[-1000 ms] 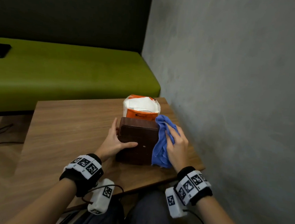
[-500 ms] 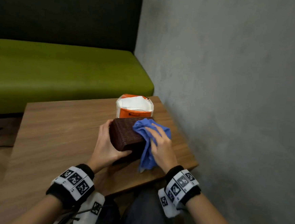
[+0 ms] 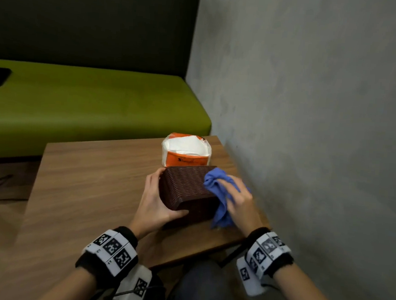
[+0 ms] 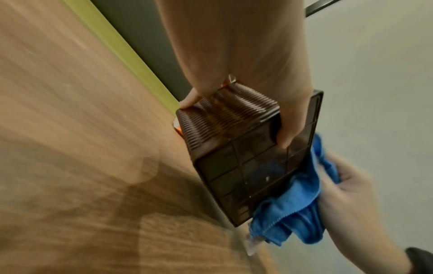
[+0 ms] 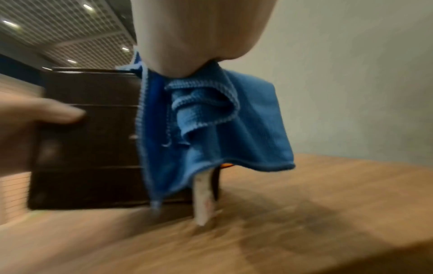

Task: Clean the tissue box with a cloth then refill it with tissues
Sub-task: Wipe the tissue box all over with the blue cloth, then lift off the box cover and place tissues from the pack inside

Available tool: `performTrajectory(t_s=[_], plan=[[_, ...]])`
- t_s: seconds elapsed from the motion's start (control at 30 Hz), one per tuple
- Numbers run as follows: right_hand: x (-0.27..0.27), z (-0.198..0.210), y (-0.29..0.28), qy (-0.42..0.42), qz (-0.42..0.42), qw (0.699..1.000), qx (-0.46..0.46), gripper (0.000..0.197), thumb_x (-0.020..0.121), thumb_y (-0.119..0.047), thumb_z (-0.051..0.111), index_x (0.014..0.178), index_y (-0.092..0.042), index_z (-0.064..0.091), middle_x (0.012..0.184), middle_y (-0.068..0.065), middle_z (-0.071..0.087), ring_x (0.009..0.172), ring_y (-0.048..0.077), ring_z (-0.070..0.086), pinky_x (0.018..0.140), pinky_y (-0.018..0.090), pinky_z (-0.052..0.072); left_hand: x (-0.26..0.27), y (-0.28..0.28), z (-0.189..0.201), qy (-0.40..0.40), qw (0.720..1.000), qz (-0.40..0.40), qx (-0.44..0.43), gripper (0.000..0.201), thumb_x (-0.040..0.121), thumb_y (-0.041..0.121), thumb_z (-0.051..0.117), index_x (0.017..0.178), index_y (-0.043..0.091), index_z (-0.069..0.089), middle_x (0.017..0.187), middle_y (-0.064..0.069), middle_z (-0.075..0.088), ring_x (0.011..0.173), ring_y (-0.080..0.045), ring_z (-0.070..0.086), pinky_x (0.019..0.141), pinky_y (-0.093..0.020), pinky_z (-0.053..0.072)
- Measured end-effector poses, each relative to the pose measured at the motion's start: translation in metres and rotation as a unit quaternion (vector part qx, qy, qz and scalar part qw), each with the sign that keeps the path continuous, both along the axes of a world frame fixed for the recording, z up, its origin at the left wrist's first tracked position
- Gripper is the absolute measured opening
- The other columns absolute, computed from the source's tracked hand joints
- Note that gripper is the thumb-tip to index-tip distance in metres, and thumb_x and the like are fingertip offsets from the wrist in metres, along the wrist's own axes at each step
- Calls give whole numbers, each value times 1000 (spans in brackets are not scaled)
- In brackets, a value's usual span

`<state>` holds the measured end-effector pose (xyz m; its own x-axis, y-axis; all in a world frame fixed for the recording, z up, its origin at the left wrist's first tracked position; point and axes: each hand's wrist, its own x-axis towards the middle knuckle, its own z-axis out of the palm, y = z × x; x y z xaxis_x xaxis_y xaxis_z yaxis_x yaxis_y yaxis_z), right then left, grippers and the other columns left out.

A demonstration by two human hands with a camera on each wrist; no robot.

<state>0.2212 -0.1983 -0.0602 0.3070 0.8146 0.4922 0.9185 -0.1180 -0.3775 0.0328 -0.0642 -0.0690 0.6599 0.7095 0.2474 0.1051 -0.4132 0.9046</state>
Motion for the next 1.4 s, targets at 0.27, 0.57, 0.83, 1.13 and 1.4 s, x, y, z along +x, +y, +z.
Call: performTrajectory(t_s=[0.27, 0.57, 0.83, 1.13, 1.4], plan=[[59, 18, 30, 86, -161, 979, -89, 26, 92, -2, 49, 114, -3, 62, 116, 23, 53, 106, 35, 53, 88, 30, 39, -1, 7, 4, -12, 1000, 26, 13, 116, 42, 39, 85, 137, 12, 24, 126, 7, 27, 122, -7, 31, 108, -25, 29], [22, 22, 58, 434, -134, 890, 22, 41, 101, -36, 29, 115, -13, 60, 108, 4, 64, 104, 21, 58, 96, 33, 46, -3, 31, 3, -11, 977, -58, 203, 103, 56, 47, 75, 136, 19, 18, 137, -14, 27, 130, -5, 21, 114, -29, 26], [-12, 1, 62, 380, -125, 916, 38, 28, 97, -31, 45, 105, -11, 63, 98, 1, 64, 98, 20, 59, 73, 21, 39, -4, 35, -2, 83, 988, -125, 39, 121, 35, 83, 62, 122, 70, -21, 147, 4, -38, 137, -27, -34, 110, -65, -3], [-34, -19, 56, 278, -119, 943, 139, 41, 89, -38, 36, 111, -9, 56, 94, 1, 60, 84, 16, 58, 63, 0, 40, -1, 33, 0, 14, 983, -72, -168, 99, 48, 96, 30, 129, 57, -13, 155, 7, -22, 143, -10, -18, 120, -51, -3], [-32, -36, 41, 261, -54, 962, 63, 19, 85, -16, 42, 103, -17, 49, 111, 6, 58, 106, 25, 57, 85, 22, 42, -19, 27, -22, 99, 990, -103, -4, 134, 44, 63, 76, 133, 42, -22, 153, -4, -28, 140, -9, -21, 114, -28, 4]])
